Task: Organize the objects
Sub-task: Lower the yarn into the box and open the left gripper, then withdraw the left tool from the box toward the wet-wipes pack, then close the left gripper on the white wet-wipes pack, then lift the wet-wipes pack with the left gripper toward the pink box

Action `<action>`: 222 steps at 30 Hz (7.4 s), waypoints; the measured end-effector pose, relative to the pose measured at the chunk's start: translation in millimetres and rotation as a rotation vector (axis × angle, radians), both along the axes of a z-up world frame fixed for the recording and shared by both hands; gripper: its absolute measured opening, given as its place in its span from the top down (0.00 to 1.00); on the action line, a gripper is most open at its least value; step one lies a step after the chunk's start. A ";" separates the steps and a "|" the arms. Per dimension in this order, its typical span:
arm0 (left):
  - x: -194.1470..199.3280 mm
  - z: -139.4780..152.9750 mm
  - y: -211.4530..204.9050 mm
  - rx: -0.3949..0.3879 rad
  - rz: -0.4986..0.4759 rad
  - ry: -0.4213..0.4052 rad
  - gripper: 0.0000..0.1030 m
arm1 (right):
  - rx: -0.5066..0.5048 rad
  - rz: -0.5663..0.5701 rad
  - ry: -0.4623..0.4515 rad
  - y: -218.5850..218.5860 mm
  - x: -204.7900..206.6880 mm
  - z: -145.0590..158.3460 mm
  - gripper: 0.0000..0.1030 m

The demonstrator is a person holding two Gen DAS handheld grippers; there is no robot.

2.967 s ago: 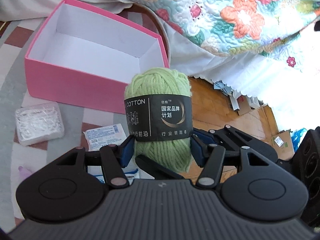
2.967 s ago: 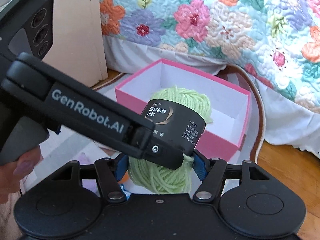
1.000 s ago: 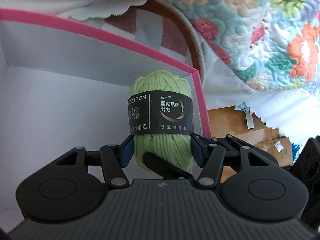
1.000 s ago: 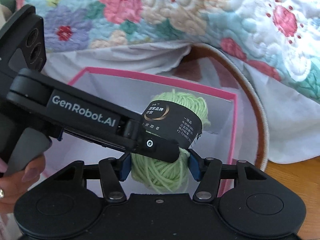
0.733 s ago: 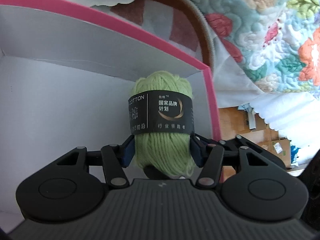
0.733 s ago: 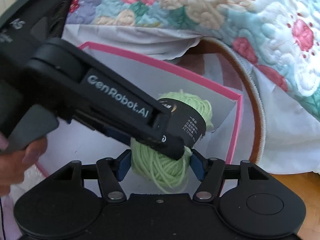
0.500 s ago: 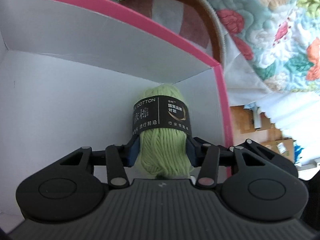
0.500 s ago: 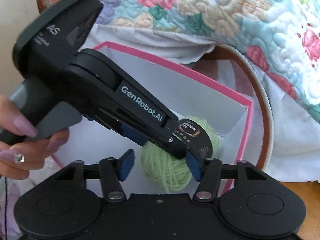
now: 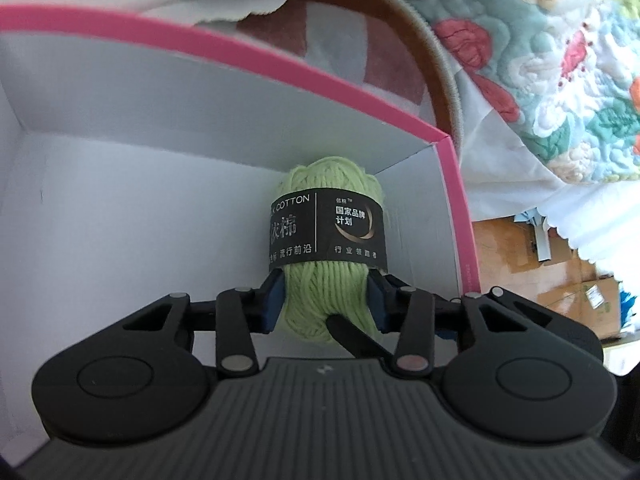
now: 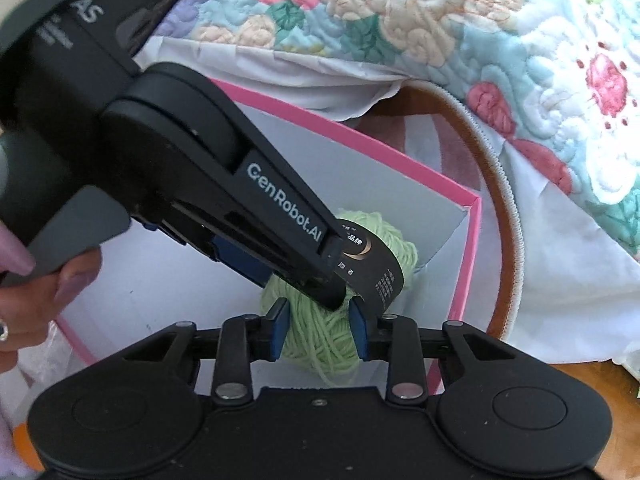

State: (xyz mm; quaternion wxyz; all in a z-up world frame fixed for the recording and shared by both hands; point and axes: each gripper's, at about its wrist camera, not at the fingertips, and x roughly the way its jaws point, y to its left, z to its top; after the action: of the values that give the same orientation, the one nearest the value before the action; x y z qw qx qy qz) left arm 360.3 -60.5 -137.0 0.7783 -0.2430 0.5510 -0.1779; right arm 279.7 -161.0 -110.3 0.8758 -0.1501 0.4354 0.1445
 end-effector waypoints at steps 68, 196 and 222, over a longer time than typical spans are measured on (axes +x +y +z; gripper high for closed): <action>-222.2 178.4 97.5 0.347 -0.089 -0.151 0.31 | 0.267 -0.039 0.013 10.7 -176.8 138.5 0.27; -293.9 -29.9 47.6 0.238 -0.068 -0.026 0.65 | 0.407 -0.242 0.197 -28.9 -252.7 -52.9 0.56; -303.5 -25.4 45.9 0.179 -0.060 -0.063 0.80 | 0.351 -0.187 0.200 -9.4 -257.3 -44.0 0.53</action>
State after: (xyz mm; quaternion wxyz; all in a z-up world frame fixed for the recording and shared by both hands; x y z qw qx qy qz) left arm 56.8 -14.7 -162.4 0.8082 -0.1502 0.5469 -0.1588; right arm 22.4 -170.4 -154.3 0.8506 0.0606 0.5002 0.1506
